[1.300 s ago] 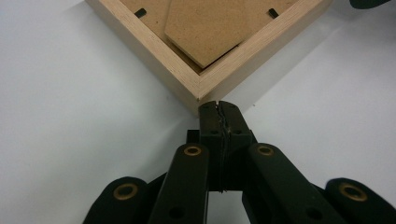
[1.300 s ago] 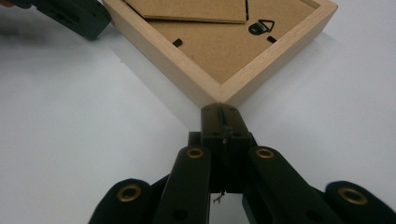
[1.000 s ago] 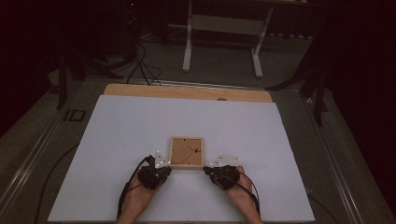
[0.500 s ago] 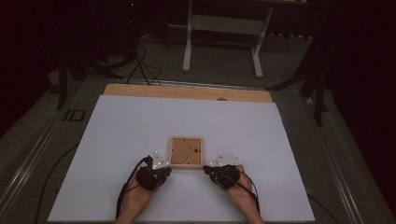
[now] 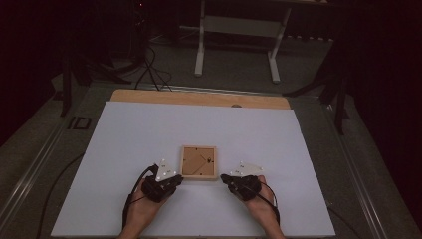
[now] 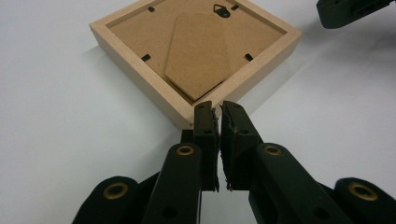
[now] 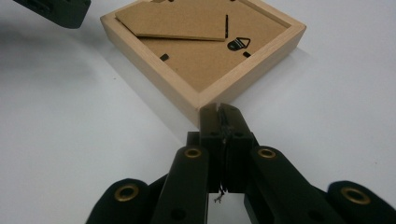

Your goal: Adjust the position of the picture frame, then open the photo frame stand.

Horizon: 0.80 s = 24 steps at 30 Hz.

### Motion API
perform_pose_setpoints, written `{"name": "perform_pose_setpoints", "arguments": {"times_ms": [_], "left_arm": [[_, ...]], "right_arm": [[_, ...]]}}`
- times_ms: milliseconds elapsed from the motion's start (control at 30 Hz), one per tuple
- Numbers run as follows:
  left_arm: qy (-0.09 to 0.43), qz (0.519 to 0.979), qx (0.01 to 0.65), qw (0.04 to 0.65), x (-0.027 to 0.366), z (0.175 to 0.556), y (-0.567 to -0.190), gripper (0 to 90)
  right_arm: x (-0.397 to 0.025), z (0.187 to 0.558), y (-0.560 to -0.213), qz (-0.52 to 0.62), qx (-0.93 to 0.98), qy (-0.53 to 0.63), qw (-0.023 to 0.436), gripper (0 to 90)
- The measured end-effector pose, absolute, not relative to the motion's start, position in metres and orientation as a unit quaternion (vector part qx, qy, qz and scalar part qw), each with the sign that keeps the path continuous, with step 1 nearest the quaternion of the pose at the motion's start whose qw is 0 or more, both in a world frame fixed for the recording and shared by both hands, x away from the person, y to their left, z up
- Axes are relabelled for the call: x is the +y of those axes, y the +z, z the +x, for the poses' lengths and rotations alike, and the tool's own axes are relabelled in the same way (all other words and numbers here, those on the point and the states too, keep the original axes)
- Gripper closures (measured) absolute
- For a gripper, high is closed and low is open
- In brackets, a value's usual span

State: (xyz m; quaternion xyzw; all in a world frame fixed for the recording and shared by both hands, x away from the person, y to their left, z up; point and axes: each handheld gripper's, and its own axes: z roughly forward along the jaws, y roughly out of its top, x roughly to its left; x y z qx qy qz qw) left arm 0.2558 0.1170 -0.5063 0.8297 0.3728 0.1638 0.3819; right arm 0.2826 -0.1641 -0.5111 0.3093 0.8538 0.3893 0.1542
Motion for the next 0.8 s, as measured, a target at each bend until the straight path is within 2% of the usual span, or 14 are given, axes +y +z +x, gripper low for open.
{"name": "perform_pose_setpoints", "arguments": {"times_ms": [167,333,600,700,800], "left_arm": [[0.169,0.827,0.370,0.388,0.117,0.255,-0.504,82.3],[0.170,0.826,0.365,0.393,0.118,0.255,-0.502,78.4],[0.167,0.825,0.357,0.404,0.116,0.256,-0.495,69.0],[0.171,0.824,0.360,0.402,0.115,0.258,-0.493,61.6],[0.174,0.825,0.359,0.399,0.112,0.263,-0.491,60.2]], "right_arm": [[-0.165,0.282,-0.511,0.308,0.853,0.391,0.157,88.4],[-0.164,0.282,-0.511,0.310,0.851,0.393,0.159,84.1],[-0.164,0.283,-0.510,0.319,0.843,0.402,0.164,81.8],[-0.164,0.282,-0.510,0.323,0.840,0.404,0.165,80.9],[-0.162,0.282,-0.510,0.322,0.839,0.404,0.169,80.5]]}}
